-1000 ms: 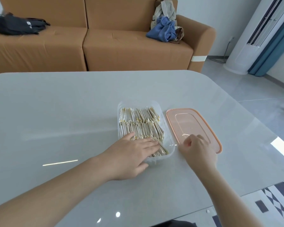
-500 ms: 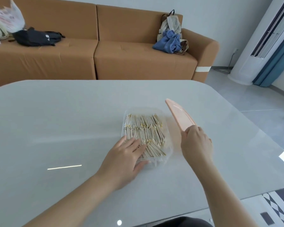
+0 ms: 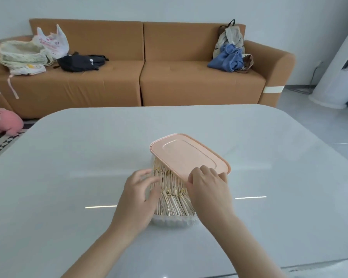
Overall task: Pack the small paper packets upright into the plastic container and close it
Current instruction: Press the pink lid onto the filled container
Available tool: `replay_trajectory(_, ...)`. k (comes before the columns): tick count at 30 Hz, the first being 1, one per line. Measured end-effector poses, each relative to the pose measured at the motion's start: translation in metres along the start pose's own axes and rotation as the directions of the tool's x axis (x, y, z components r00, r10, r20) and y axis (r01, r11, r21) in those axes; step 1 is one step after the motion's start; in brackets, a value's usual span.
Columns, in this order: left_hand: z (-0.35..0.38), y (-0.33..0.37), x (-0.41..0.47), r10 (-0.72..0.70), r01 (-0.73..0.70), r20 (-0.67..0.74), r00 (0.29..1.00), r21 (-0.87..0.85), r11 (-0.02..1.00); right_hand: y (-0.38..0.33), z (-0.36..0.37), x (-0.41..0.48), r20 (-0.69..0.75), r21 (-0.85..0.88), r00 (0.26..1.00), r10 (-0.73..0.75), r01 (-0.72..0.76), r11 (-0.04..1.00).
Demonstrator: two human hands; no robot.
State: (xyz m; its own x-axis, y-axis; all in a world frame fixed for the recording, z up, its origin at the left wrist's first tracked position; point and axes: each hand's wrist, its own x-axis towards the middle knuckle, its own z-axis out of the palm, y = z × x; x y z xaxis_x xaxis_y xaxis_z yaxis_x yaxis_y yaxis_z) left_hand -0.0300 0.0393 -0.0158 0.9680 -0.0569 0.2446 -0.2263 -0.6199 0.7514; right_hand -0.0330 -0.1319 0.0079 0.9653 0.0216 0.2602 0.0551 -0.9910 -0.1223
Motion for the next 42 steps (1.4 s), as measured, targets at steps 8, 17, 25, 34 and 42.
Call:
replay_trajectory(8, 0.014, 0.007, 0.028, -0.279, 0.284, 0.054, 0.959, -0.111, 0.953, 0.038, -0.002, 0.013, -0.077, 0.598, 0.966, 0.248, -0.155, 0.787)
replay_trajectory(17, 0.023, 0.010, 0.037, -0.296, 0.286, -0.042, 0.954, -0.165, 0.944, 0.066, 0.012, 0.030, 0.388, 0.801, 0.785, 0.483, -0.547, 0.245)
replay_trajectory(25, 0.016, 0.005, 0.049, -0.224, 0.164, -0.241, 0.944, -0.246, 0.955, 0.072, 0.010, 0.027, 0.218, 0.842, 0.849, 0.482, -0.413, 0.347)
replay_trajectory(34, -0.003, 0.025, 0.047, -0.274, 0.140, -0.121, 0.954, -0.628, 0.765, 0.053, -0.011, 0.027, 0.372, 0.928, 0.861, 0.348, -0.357, -0.109)
replay_trajectory(42, -0.014, 0.033, 0.041, -0.155, 0.126, 0.016, 0.988, -0.667, 0.734, 0.042, -0.019, 0.023, 0.390, 0.919, 0.889, 0.240, -0.359, -0.165)
